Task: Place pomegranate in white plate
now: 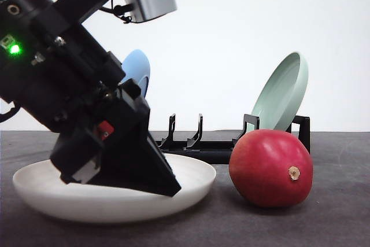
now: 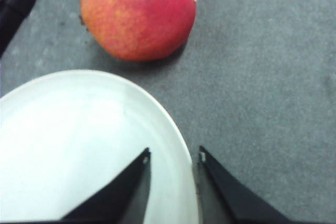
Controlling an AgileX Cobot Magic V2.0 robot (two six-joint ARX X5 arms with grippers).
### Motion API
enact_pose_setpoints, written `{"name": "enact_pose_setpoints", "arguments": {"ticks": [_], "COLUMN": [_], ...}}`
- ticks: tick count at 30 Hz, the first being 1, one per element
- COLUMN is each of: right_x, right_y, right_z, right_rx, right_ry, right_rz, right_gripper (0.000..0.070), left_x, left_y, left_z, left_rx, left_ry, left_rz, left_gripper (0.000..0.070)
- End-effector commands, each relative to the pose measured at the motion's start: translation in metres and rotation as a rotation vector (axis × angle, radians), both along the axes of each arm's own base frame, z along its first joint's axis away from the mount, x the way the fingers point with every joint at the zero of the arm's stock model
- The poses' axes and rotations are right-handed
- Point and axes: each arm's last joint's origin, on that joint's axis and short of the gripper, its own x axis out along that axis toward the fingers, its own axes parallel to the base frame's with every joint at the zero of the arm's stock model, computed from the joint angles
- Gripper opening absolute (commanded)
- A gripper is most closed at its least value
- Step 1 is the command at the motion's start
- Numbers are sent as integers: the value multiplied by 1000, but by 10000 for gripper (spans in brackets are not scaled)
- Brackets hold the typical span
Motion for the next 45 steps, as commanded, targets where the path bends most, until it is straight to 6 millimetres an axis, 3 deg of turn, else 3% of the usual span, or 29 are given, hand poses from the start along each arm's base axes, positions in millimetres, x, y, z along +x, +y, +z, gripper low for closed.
{"name": "enact_pose_setpoints", "arguments": {"ticks": [1, 4, 10, 18, 24, 28, 33, 38, 45], "right_x": [0, 0, 0, 0, 0, 0, 2, 10, 31], "right_y": [0, 0, 0, 0, 1, 2, 5, 10, 26], "right_z": [5, 5, 5, 5, 5, 5, 4, 0, 0], "right_rx": [8, 8, 8, 9, 33, 89, 152, 211, 173], "right_ry": [-21, -21, -21, -19, -5, 29, 87, 205, 334], "right_rz": [2, 2, 2, 4, 3, 25, 47, 84, 70], "right_gripper": [383, 383, 383, 384, 406, 411, 411, 411, 411], "left_x": [-2, -2, 0, 6, 9, 10, 12, 16, 19], "left_y": [-4, -3, 2, 38, 82, 110, 136, 152, 157], "left_z": [-1, 2, 28, 68, 87, 98, 106, 107, 108], "left_rx": [-8, -33, -126, -165, -229, -295, -343, -345, -356], "left_ry": [26, 65, 264, 422, 404, 357, 289, 251, 240], "left_rz": [13, 54, 203, 352, 517, 629, 750, 815, 806], "left_gripper": [206, 269, 279, 280, 296, 391, 396, 396, 396]}}
